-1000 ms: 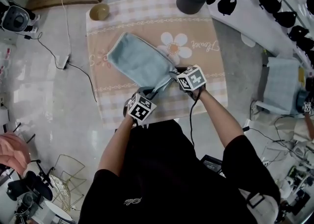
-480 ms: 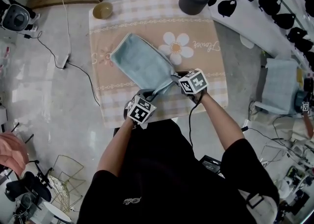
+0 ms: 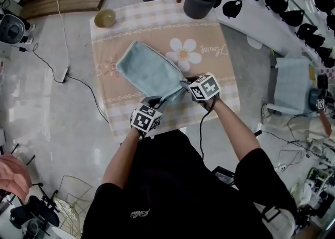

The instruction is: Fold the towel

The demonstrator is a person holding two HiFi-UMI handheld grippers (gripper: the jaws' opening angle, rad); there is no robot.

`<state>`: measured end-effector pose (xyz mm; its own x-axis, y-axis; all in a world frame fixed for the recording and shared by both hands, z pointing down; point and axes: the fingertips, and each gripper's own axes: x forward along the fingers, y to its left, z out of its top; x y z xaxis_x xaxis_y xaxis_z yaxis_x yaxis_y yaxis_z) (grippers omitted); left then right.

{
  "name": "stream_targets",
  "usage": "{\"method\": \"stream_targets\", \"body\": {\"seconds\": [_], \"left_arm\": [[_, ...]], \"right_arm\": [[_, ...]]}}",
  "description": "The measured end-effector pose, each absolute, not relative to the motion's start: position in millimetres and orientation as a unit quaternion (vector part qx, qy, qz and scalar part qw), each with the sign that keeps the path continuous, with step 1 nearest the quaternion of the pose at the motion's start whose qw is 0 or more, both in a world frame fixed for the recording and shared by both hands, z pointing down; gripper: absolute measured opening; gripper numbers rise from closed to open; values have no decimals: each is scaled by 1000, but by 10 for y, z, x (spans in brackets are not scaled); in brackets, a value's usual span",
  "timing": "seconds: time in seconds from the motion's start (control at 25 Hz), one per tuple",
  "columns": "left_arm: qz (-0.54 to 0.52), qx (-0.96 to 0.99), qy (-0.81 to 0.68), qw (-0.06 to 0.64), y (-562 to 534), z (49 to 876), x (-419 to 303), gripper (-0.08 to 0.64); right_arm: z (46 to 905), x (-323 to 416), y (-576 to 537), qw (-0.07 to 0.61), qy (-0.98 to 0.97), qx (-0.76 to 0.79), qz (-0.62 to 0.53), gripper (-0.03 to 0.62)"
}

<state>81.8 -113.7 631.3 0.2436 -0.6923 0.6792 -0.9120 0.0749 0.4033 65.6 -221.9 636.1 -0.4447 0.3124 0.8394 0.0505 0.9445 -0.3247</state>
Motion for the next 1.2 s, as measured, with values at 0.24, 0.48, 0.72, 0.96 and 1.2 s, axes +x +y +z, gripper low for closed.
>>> {"method": "stream_targets", "body": {"seconds": [0.24, 0.48, 0.72, 0.96, 1.2], "left_arm": [[105, 682, -595, 412, -1123, 6156, 602, 60], [81, 695, -588, 405, -1126, 6048, 409, 60], [48, 699, -589, 402, -1139, 5943, 140, 60], [19, 702, -594, 394, -1151, 5839, -170, 60], [-8, 699, -601, 388, -1128, 5742, -425, 60]], "right_arm": [[6158, 504, -2195, 518, -841, -100, 120, 67], [6021, 330, -2188, 535, -834, -84, 108, 67], [5948, 130, -2190, 551, -825, -68, 109, 67], [5851, -172, -2183, 566, -816, -64, 95, 67], [5739, -435, -2164, 583, -806, -65, 76, 67]]}}
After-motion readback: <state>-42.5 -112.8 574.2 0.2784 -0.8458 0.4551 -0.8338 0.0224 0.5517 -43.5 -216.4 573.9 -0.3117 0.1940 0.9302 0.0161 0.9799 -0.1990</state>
